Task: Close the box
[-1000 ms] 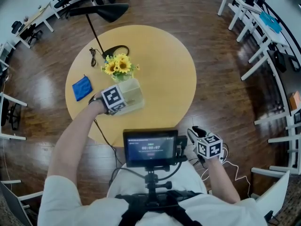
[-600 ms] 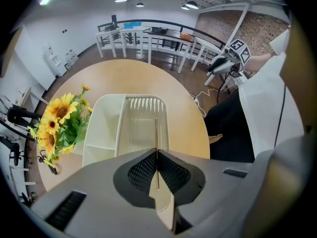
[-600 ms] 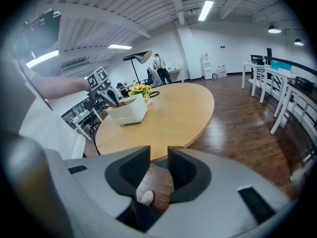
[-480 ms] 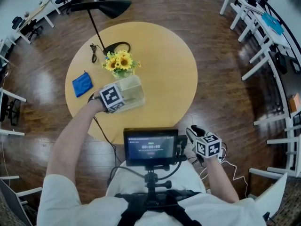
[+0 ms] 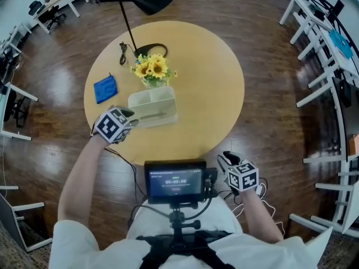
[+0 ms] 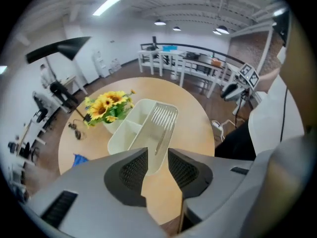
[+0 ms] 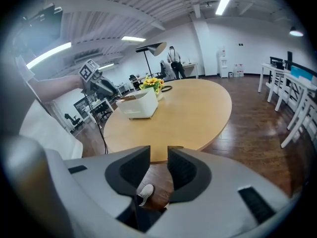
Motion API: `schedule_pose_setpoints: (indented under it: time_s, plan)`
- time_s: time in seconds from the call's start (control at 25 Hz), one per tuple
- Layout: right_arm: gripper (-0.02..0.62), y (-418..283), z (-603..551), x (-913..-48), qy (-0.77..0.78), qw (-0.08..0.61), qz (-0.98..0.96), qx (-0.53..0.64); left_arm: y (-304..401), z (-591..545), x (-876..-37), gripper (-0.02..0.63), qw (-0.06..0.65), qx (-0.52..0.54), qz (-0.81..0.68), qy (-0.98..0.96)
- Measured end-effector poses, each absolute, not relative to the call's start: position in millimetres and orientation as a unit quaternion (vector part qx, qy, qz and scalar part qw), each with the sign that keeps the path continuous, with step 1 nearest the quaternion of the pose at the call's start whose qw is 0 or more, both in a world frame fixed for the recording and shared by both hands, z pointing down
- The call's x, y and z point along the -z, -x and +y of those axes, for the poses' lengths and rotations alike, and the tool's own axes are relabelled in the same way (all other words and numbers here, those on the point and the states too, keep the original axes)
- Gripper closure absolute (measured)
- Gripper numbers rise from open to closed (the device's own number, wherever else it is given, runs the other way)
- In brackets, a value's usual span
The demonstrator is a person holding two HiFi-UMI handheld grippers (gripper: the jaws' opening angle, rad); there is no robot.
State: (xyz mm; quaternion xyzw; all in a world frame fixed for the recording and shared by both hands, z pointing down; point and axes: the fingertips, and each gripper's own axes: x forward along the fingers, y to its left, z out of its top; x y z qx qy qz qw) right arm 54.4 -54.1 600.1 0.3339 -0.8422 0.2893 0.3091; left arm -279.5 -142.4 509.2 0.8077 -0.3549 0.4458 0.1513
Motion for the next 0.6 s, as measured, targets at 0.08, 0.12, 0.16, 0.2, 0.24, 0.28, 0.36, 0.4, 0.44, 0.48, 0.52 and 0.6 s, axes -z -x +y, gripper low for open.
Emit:
schedule_pose_setpoints:
  time_s: [0.08, 0.12, 0.16, 0.2, 0.24, 0.28, 0.36, 0.4, 0.44, 0.48, 0.52, 0.6]
  plan:
    - [0.479, -49.3, -54.4, -605.3, -0.314, 0.318, -0.850, -0.281, 294.1, -117.4, -503.3, 0.472, 0.181, -0.393, -0.425, -0.795]
    - [0.479, -47.5, -54.6, -608.4, -0.303, 0.322, -0.853, -0.277, 299.7, -100.1, -503.6, 0.472, 0.198, -0.367, -0.458, -0.785]
    - [0.479, -46.2, -55.2, -611.9, -0.292, 0.326, -0.857, -0.272, 304.1, -80.2, -506.2, 0.472, 0.216, -0.342, -0.489, -0.773]
    - [0.479, -44.8, -56.1, -615.6, -0.281, 0.329, -0.861, -0.268, 307.6, -58.4, -511.2, 0.472, 0.235, -0.319, -0.517, -0.759]
    - [0.479, -42.7, -57.4, -619.4, -0.271, 0.329, -0.865, -0.264, 310.7, -35.7, -518.0, 0.472, 0.252, -0.302, -0.541, -0.743]
    - [0.477, -39.7, -59.0, -623.1, -0.263, 0.329, -0.868, -0.261, 313.7, -13.1, -525.8, 0.472, 0.267, -0.290, -0.563, -0.727]
    - [0.477, -32.2, -61.0, -628.3, -0.253, 0.328, -0.873, -0.257, 319.3, 29.5, -540.6, 0.472, 0.291, -0.273, -0.598, -0.695]
    - [0.478, -28.6, -60.1, -629.1, -0.250, 0.327, -0.875, -0.254, 321.1, 49.0, -547.5, 0.474, 0.301, -0.266, -0.612, -0.681]
    - [0.477, -25.3, -57.9, -628.9, -0.248, 0.328, -0.876, -0.252, 322.2, 66.7, -553.9, 0.474, 0.310, -0.259, -0.622, -0.671]
    - [0.477, -21.9, -54.7, -628.0, -0.246, 0.329, -0.877, -0.250, 323.5, 81.8, -559.4, 0.474, 0.320, -0.251, -0.629, -0.663]
    - [0.478, -18.1, -50.9, -626.6, -0.244, 0.331, -0.877, -0.247, 325.6, 94.0, -564.0, 0.474, 0.328, -0.241, -0.633, -0.658]
    - [0.477, -11.3, -42.0, -624.0, -0.243, 0.339, -0.876, -0.241, 332.5, 112.8, -570.0, 0.474, 0.342, -0.215, -0.640, -0.654]
